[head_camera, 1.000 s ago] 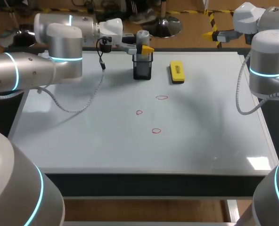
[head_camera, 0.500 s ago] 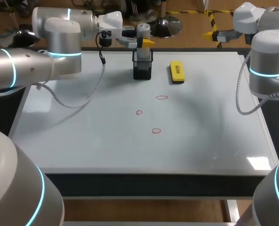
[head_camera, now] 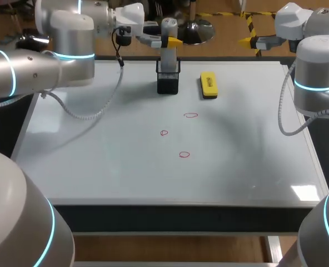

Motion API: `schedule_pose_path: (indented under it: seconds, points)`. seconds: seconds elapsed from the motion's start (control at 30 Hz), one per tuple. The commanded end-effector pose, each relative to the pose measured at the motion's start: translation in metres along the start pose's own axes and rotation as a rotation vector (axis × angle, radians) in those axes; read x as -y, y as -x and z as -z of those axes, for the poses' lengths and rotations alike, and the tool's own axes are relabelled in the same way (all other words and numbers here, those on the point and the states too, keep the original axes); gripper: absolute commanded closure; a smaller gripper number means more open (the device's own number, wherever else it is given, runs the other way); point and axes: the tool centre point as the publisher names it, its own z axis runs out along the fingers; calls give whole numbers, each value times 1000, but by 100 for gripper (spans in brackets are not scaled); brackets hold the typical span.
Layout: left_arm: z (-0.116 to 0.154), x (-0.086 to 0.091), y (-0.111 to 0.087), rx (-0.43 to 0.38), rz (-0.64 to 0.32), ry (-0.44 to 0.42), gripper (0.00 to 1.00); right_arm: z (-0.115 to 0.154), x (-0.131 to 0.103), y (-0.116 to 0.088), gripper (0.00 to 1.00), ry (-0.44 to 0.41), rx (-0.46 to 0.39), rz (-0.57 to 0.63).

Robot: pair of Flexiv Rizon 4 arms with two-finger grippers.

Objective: Pick up the inspection probe, press it on each red-marked spot on the whiteboard one by one, put down the probe, pick up the eraser, and wipe off all the red marks.

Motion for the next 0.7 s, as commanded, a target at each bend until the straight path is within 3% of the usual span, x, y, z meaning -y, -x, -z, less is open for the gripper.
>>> schedule_pose_path:
  seconds: [0.03, 0.7]
  points:
    - [2, 11, -2, 9, 0, 5, 100, 0, 0, 1, 0, -1, -1, 0]
    - [26, 64, 4, 6, -29, -47, 100, 0, 0, 1, 0, -1, -1, 0]
